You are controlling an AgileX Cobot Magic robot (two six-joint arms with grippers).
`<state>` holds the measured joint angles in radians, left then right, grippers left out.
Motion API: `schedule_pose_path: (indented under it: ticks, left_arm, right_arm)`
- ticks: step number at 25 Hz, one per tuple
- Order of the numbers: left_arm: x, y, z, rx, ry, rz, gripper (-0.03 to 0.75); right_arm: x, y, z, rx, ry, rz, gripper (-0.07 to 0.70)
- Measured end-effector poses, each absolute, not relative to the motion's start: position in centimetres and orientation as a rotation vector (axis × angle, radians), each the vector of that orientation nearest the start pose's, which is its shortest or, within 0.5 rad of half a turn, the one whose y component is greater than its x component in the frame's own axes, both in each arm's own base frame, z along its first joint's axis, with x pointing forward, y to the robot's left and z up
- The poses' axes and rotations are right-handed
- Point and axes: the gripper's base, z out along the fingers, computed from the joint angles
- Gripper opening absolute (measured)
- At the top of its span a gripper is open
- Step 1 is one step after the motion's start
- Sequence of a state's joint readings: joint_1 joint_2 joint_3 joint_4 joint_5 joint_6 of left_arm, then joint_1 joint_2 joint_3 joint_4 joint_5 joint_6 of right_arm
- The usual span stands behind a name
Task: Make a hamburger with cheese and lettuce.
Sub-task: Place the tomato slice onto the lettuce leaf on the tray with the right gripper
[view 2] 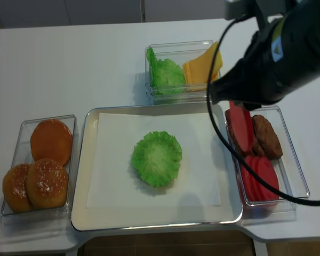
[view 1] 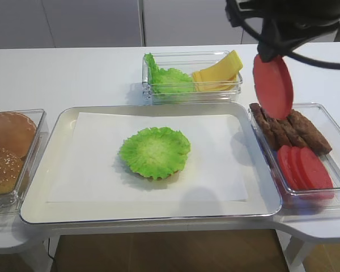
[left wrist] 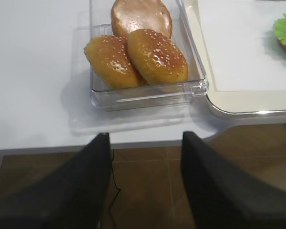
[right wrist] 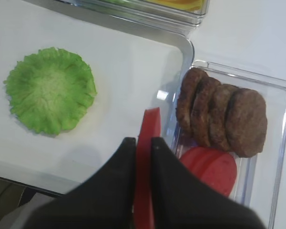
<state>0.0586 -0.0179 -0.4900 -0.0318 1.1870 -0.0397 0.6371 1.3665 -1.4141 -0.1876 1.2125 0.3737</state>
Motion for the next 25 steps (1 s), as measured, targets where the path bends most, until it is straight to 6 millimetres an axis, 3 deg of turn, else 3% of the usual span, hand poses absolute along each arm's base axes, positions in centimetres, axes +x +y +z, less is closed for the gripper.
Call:
schedule_pose_path:
  ticks: [7, 15, 25]
  left_arm:
    - [-1.2, -0.3, 26.5, -0.102, 2.160, -0.028, 0.358]
    - [-1.2, -0.3, 26.5, -0.102, 2.160, -0.028, 0.358]
    - [-1.2, -0.3, 26.5, -0.102, 2.160, -0.028, 0.358]
  right_arm:
    - [24.3, 18.1, 37.2, -0.496, 2.614, 0.077, 0.057]
    - [25.6, 23.6, 33.0, -0.681, 2.620, -0.017, 0.056]
    - [27.6, 27.9, 29.8, -0.822, 2.554, -0.101, 0.056]
